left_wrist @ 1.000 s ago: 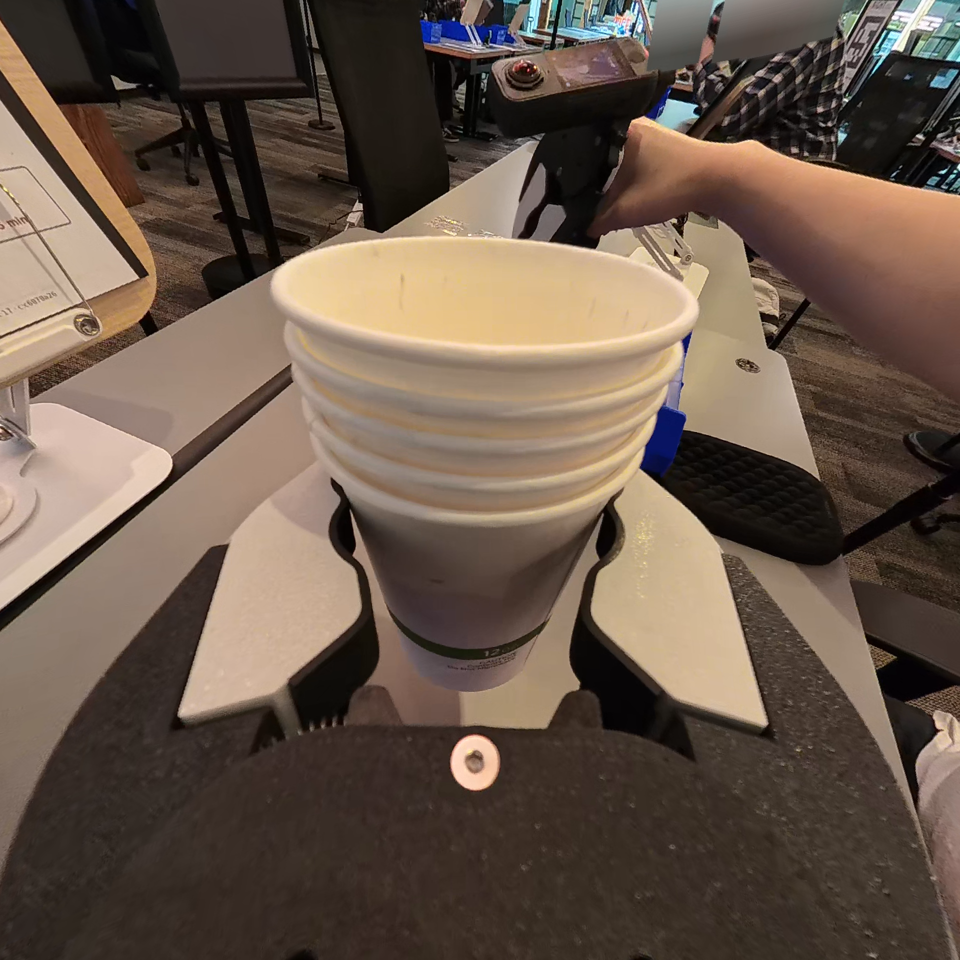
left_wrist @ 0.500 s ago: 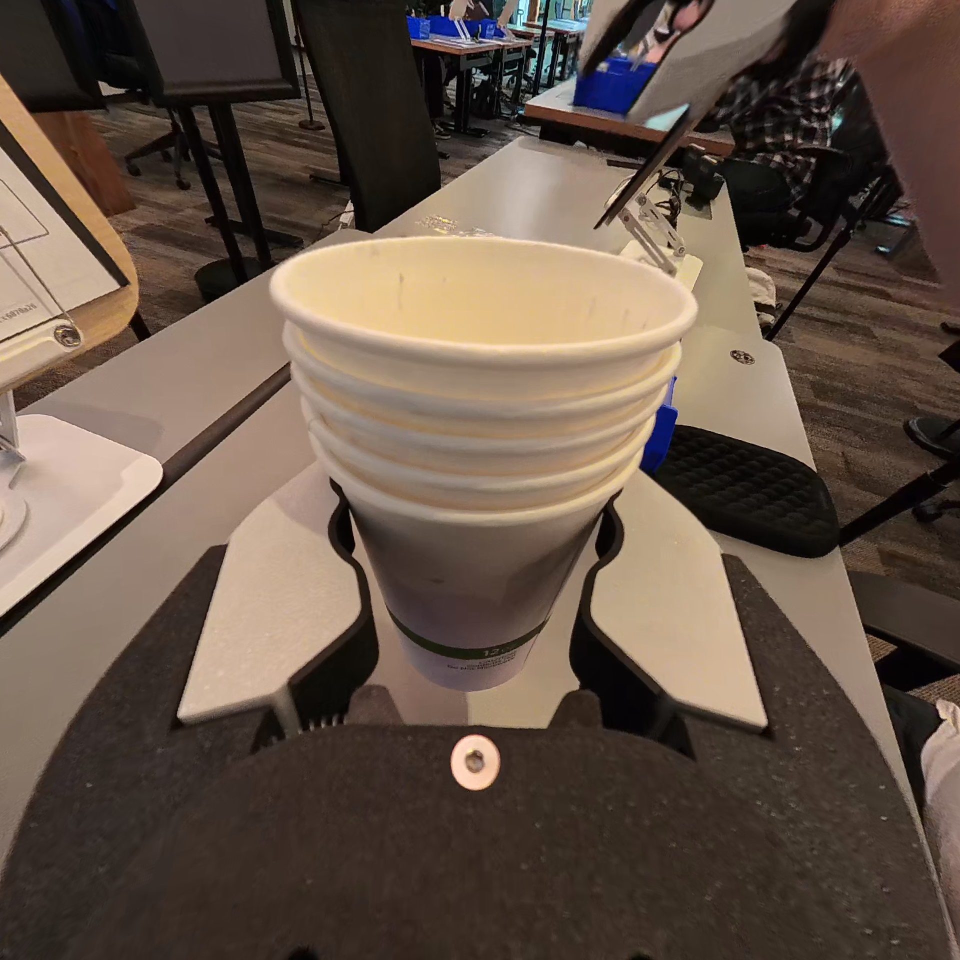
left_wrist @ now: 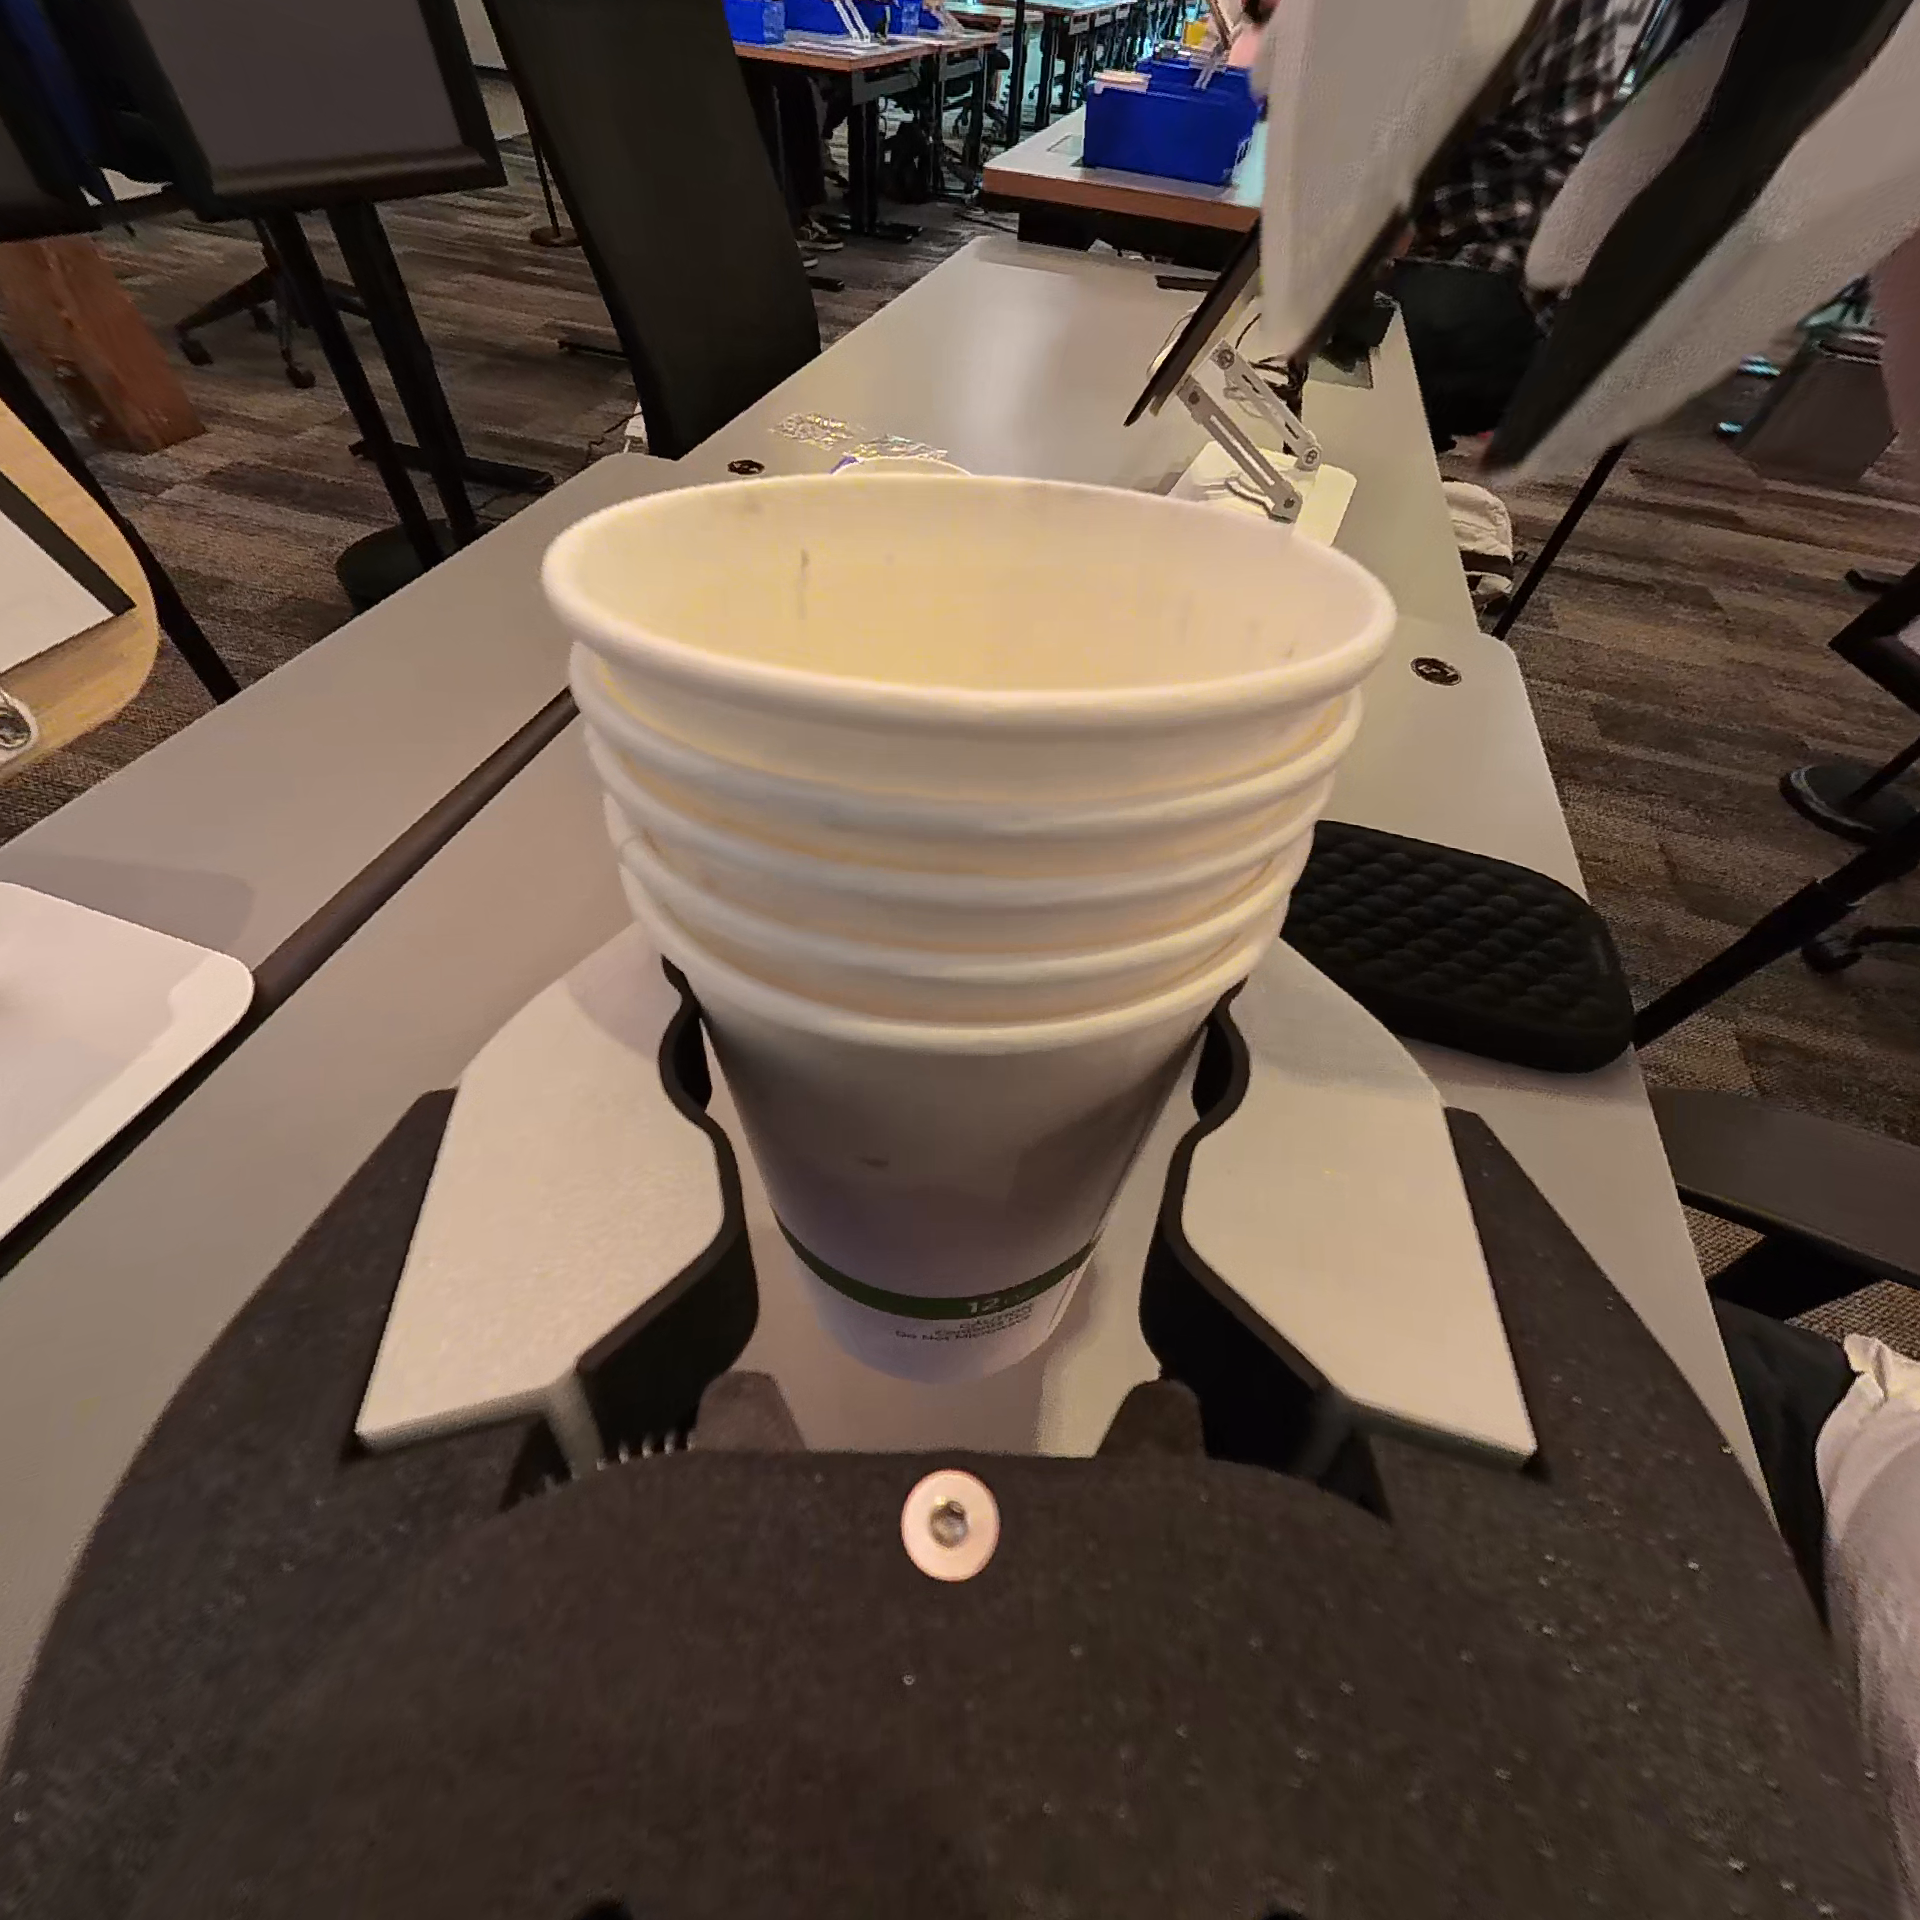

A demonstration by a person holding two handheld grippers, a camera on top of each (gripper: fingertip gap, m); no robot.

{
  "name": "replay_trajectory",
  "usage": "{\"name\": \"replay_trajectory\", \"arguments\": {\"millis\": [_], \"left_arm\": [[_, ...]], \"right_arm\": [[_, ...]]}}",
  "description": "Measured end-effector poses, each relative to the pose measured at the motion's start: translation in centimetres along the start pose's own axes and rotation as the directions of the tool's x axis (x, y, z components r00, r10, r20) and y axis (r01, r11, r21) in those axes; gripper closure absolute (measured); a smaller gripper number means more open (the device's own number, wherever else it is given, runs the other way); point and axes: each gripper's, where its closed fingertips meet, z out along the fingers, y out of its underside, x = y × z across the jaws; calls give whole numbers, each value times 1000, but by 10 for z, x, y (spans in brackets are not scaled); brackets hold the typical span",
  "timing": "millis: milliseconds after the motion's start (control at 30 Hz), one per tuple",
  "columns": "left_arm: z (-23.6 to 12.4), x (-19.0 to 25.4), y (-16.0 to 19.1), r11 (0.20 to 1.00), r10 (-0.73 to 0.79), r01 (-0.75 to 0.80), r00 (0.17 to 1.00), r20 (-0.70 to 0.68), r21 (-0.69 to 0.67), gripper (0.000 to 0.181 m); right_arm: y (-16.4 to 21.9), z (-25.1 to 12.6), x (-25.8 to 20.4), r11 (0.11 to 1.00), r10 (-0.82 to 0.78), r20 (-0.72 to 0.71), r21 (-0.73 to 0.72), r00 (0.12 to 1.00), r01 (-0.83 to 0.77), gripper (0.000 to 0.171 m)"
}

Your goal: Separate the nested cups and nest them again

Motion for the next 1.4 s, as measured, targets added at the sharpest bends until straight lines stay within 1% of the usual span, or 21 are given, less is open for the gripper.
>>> {"name": "replay_trajectory", "arguments": {"millis": [67,167,233,333,367,567,733,800,867,967,1033,1133,1267,1400], "left_arm": [[0,0,0,1000,1,-1,1000,-1,1,88],[-2,1,-2,1000,2,-2,1000,-3,4,88],[-2,1,-3,1000,3,-3,1000,-3,7,88],[-3,0,-3,1000,3,-3,1000,0,10,88],[-3,0,-4,1000,-1,1,1000,-3,12,88],[0,0,1,1000,12,-12,1000,0,-6,88],[2,-3,5,1000,-2,2,1000,1,-18,88],[3,-5,7,1000,-3,3,1000,4,-24,88],[4,-7,10,999,-5,5,1000,9,-32,88],[5,-17,15,999,-15,17,999,35,-40,88],[4,-22,16,999,-35,37,999,41,-38,88],[1,-26,14,998,-55,56,998,42,-24,88],[-2,-26,11,999,-45,46,998,45,-16,88],[-2,-25,11,999,-41,42,998,44,-20,88]], "right_arm": [[0,8,-3,1000,-2,25,-15,1000,2,150],[1,16,-4,999,-18,34,-34,999,19,158],[2,18,-4,999,-13,44,-39,999,15,159],[2,18,-4,999,-10,49,-42,999,12,162],[2,18,-5,999,-10,58,-40,998,12,167],[-2,12,-7,1000,-4,68,-23,998,5,168],[-5,-7,5,1000,6,22,-13,1000,-6,168],[-8,-19,12,1000,4,-18,-4,1000,-4,168],[-10,-35,20,1000,11,-66,5,998,-11,168],[-6,-69,39,999,46,-177,20,983,-43,168],[8,-92,52,995,96,-260,22,961,-94,168],[51,-113,69,976,195,-357,-20,913,-217,168],[128,-107,71,919,299,-409,-121,862,-375,168],[181,-87,66,876,343,-428,-175,836,-450,168]]}}
